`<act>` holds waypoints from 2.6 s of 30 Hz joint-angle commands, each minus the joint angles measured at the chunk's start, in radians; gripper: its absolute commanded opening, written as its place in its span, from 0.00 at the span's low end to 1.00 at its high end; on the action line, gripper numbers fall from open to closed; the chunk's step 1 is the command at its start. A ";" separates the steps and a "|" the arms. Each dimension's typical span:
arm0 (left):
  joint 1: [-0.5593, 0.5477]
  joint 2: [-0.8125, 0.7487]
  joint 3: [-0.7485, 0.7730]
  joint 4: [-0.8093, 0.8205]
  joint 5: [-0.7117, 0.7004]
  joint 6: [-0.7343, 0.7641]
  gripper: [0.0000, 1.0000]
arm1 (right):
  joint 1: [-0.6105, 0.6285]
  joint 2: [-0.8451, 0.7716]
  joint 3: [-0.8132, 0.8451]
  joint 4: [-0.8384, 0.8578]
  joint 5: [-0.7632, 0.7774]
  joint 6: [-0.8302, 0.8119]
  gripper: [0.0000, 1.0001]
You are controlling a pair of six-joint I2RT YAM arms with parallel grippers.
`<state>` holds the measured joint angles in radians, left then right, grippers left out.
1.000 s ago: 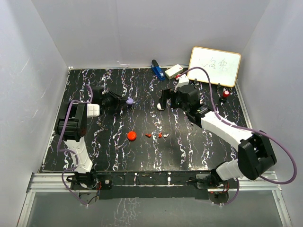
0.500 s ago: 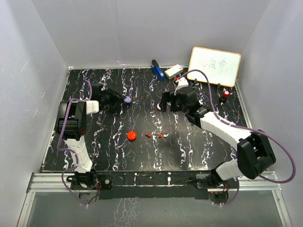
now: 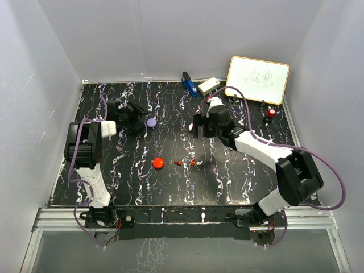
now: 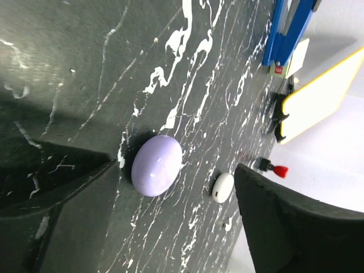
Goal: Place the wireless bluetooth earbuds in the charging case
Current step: Place the charging case at the center of the board, then pick up the charging case at the center of the board.
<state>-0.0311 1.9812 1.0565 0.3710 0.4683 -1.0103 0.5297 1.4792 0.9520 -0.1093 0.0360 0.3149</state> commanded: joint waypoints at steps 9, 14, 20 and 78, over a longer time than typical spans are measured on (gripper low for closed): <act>0.041 -0.284 -0.137 -0.050 -0.034 0.037 0.99 | -0.013 0.225 0.191 -0.066 0.051 -0.002 0.98; 0.036 -0.390 -0.212 0.015 0.031 0.007 0.99 | -0.016 0.364 0.287 -0.058 0.037 0.007 0.98; 0.028 -0.520 -0.262 -0.061 -0.005 0.058 0.99 | -0.010 0.508 0.423 -0.098 0.106 0.020 0.98; 0.009 -0.567 -0.363 0.014 0.052 0.003 0.99 | 0.009 0.476 0.349 -0.103 0.159 -0.076 0.95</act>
<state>-0.0166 1.4635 0.7044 0.3672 0.4892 -0.9966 0.5373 1.9228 1.2335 -0.2695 0.2131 0.2588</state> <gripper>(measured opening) 0.986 0.957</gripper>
